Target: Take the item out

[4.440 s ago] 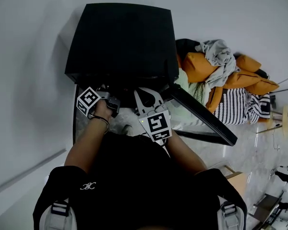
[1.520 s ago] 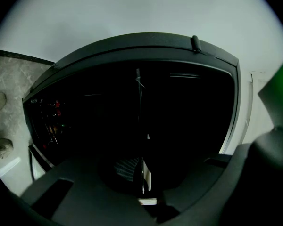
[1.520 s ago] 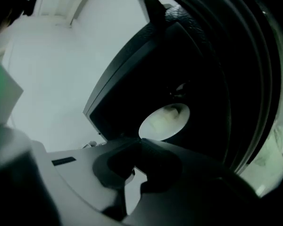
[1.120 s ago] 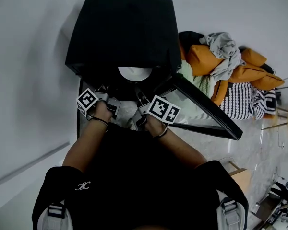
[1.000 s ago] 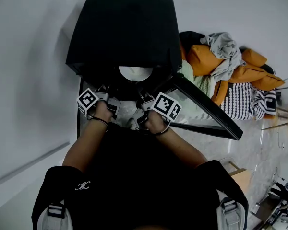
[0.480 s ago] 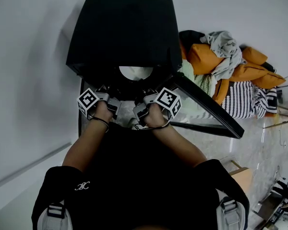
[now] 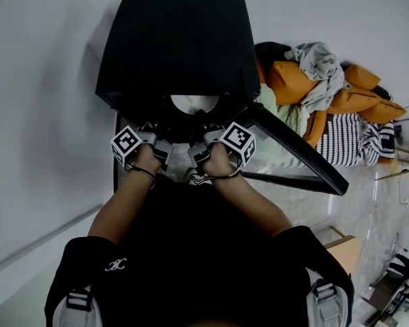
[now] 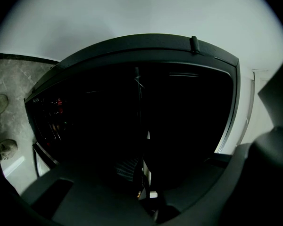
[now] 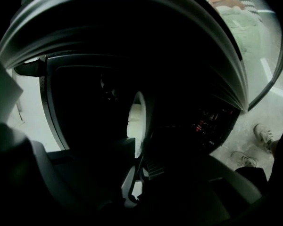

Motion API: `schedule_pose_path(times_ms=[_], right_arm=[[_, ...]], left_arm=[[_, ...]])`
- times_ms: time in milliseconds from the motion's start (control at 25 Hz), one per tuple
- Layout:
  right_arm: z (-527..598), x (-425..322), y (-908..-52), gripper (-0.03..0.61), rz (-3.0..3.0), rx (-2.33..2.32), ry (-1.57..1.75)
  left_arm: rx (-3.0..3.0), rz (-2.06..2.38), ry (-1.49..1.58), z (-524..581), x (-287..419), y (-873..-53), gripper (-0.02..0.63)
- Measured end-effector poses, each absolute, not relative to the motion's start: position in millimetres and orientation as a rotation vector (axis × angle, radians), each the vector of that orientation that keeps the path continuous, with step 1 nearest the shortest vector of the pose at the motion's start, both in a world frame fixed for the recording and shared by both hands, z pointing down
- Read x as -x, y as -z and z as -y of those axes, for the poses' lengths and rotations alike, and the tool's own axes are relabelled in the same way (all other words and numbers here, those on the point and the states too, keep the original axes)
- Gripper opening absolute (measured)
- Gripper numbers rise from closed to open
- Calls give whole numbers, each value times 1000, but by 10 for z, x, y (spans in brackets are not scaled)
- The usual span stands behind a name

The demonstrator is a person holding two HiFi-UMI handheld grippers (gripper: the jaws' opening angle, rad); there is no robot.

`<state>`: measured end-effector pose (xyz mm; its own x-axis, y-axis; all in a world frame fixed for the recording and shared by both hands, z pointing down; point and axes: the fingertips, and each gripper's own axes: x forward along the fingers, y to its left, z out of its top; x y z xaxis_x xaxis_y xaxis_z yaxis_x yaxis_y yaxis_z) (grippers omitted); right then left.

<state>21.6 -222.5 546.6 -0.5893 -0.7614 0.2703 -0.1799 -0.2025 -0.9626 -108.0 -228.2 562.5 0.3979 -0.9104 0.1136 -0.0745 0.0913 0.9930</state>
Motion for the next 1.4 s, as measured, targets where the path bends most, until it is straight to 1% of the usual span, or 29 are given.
schedule_pose_path(times_ms=[280, 360, 440, 1400], right_arm=[[2274, -208, -5493, 57, -1579, 1068, 1843], [2265, -207, -5505, 32, -1567, 1067, 1849], [2248, -211, -5506, 26, -1560, 1063, 1849], [2041, -266, -5523, 23, -1625, 1031, 1853]], left_arm=[[-1356, 965, 783, 2292, 1059, -5627, 37], [-1361, 961, 776, 2292, 1054, -5630, 37], [-1366, 955, 770, 2283, 1046, -5626, 37], [-1387, 937, 786, 2345, 1040, -5647, 37]])
